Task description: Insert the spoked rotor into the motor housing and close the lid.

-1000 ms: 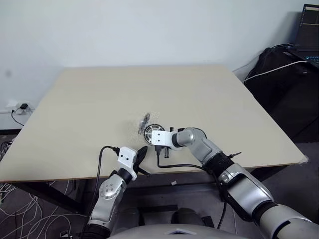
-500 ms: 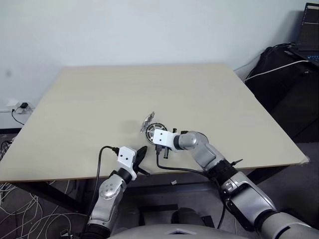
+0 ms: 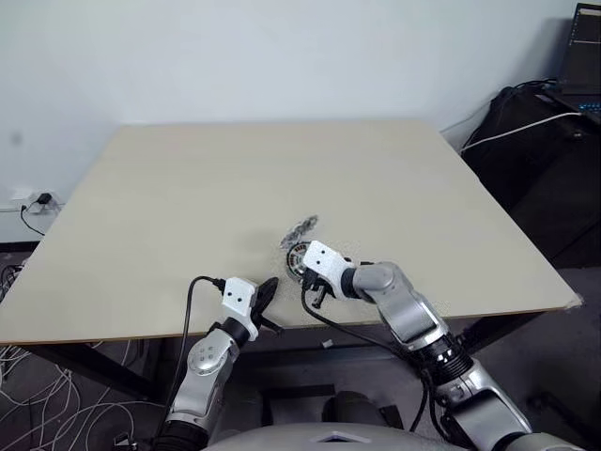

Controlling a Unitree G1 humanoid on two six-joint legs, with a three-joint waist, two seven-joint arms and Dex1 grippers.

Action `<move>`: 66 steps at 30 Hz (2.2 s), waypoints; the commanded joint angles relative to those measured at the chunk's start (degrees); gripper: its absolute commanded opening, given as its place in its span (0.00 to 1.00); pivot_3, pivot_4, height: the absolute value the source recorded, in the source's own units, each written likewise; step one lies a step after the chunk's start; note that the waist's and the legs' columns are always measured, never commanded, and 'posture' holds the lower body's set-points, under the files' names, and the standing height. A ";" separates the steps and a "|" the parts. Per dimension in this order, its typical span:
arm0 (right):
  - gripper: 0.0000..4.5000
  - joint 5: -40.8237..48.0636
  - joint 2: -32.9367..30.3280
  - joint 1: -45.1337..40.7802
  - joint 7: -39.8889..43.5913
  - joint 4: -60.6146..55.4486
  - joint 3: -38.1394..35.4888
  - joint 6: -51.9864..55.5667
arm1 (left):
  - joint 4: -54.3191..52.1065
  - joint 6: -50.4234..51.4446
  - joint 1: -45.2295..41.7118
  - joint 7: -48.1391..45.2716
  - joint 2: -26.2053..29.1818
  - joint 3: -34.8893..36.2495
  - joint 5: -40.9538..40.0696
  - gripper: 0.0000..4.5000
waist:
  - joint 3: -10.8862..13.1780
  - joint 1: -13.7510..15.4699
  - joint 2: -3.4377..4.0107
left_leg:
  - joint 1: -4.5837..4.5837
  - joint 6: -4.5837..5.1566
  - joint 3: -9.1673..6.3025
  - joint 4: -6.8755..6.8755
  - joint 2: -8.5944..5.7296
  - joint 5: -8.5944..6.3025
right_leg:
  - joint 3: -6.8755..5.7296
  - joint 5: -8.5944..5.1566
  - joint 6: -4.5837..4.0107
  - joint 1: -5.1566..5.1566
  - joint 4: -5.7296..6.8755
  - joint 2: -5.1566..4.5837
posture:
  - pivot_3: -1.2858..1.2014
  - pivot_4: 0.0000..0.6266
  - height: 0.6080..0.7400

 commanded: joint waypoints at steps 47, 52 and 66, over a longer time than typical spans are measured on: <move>0.87 21.77 1.22 -4.19 -10.11 -15.49 1.59 9.59 | -2.12 2.47 -1.15 -0.05 -0.16 -0.16 -0.20 0.00 | 0.01 -0.17 -0.02 | -0.19 0.09 -0.05 0.11 -0.13 0.04 | -0.22 -0.01 0.09 0.00 -0.03 0.27 | 0.52 0.00 1.00; 0.87 9.11 -15.85 -7.76 0.27 -11.21 14.32 -15.72 | -2.34 2.76 -1.19 0.07 -0.25 -0.16 -0.27 0.00 | 0.11 -0.21 -0.16 | -0.11 0.20 -0.04 0.13 -0.19 0.09 | -0.22 -0.14 0.41 0.08 -0.04 0.29 | 0.52 0.00 1.00; 0.87 -7.29 -21.05 -15.06 11.28 4.41 21.03 -36.27 | -2.78 2.99 -1.01 0.52 -0.39 -0.10 -0.14 0.00 | 0.29 0.07 -0.44 | 0.31 0.10 -0.07 0.12 -0.08 0.04 | -0.24 -0.05 0.18 0.52 -0.07 0.05 | 0.52 0.00 1.00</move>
